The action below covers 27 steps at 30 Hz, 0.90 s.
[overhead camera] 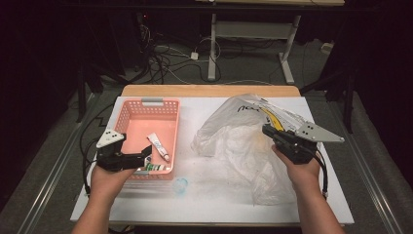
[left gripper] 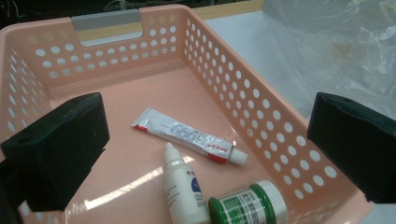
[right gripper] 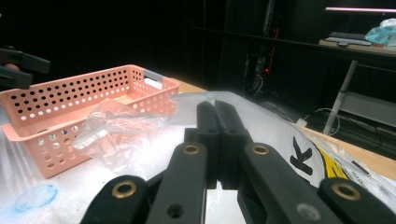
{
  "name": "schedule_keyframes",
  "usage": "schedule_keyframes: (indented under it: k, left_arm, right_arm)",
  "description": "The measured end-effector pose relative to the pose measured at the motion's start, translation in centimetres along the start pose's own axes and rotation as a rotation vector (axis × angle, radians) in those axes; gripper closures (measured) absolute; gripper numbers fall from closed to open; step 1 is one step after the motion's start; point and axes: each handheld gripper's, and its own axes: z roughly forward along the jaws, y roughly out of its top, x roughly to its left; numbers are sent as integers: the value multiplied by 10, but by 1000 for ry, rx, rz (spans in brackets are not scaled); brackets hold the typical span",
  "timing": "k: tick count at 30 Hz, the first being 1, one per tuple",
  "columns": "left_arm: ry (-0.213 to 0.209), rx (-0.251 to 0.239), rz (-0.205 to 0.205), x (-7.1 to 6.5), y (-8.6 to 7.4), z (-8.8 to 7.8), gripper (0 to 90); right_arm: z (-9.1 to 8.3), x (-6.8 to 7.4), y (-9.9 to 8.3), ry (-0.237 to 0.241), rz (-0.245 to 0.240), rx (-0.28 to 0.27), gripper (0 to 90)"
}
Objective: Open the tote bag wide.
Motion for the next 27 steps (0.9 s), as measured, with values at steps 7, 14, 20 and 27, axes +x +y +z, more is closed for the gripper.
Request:
schedule_keyframes:
  k: [7, 14, 20, 27]
  left_arm:
    - [-12, 35, -25, 6, 15, 17, 0]
    - [5, 138, -23, 17, 30, 43, 31]
    - [21, 248, -51, 31, 34, 66, 184]
    - [40, 446, -139, 51, 29, 92, 751]
  right_arm:
    - [3, -1, -1, 4, -4, 3, 900]
    - [3, -1, -1, 6, -4, 4, 900]
    - [4, -1, -1, 9, -4, 8, 900]
    - [3, -2, -1, 14, 1, 5, 900]
